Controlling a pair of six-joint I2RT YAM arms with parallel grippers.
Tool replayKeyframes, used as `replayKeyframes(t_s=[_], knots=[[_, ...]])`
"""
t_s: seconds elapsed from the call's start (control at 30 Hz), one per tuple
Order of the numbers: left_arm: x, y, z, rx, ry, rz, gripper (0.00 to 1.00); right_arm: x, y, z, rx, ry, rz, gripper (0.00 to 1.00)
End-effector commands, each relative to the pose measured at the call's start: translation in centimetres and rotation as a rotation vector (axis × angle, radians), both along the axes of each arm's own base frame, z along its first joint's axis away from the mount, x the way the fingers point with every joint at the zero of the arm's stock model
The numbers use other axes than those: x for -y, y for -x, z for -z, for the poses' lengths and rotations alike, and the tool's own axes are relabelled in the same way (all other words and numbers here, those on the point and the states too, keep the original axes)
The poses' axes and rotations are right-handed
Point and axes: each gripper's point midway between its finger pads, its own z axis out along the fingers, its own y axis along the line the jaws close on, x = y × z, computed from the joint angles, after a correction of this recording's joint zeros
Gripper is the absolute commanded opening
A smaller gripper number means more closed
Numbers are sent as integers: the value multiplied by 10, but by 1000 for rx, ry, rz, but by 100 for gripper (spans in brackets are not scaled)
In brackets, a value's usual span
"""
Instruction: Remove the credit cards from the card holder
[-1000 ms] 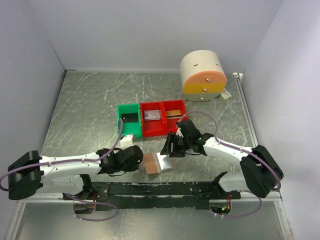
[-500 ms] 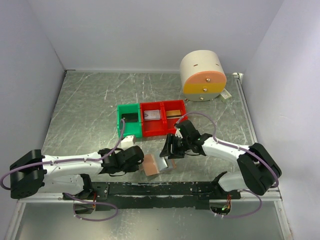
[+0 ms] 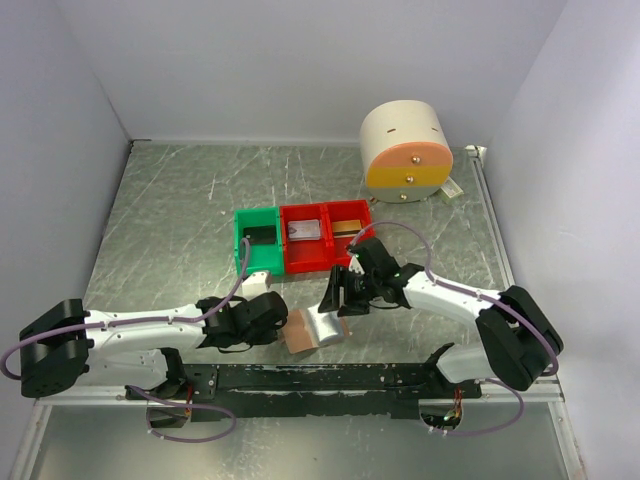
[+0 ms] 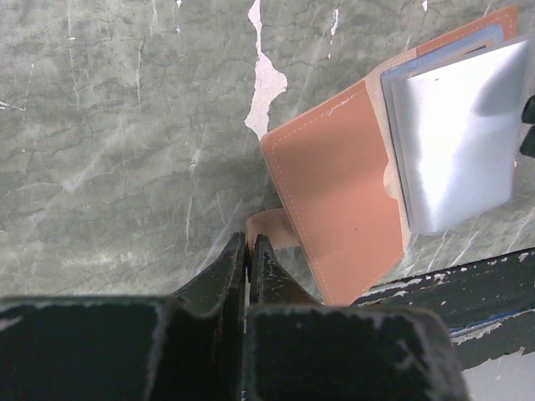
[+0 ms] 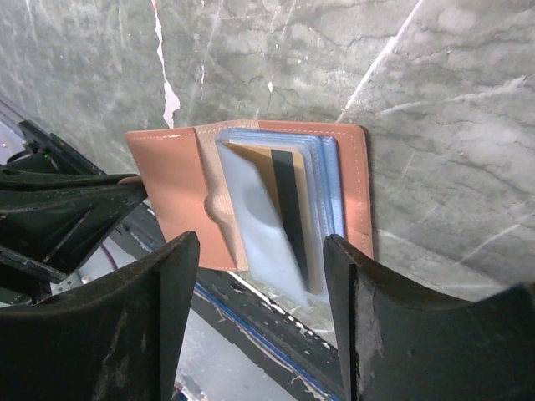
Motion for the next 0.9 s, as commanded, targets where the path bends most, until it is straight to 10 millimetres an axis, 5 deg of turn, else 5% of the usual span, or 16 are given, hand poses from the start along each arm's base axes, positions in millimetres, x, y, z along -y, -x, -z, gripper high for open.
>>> replayKeyframes(t_s=[0.0, 0.6, 0.87], knots=[[3, 2, 0, -13, 19, 4, 7, 4, -10, -7, 53, 63, -11, 63], [3, 2, -1, -14, 21, -1, 7, -28, 6, -7, 10, -61, -111, 61], [3, 2, -2, -21, 44, -37, 7, -57, 24, -32, 8, -229, -188, 58]])
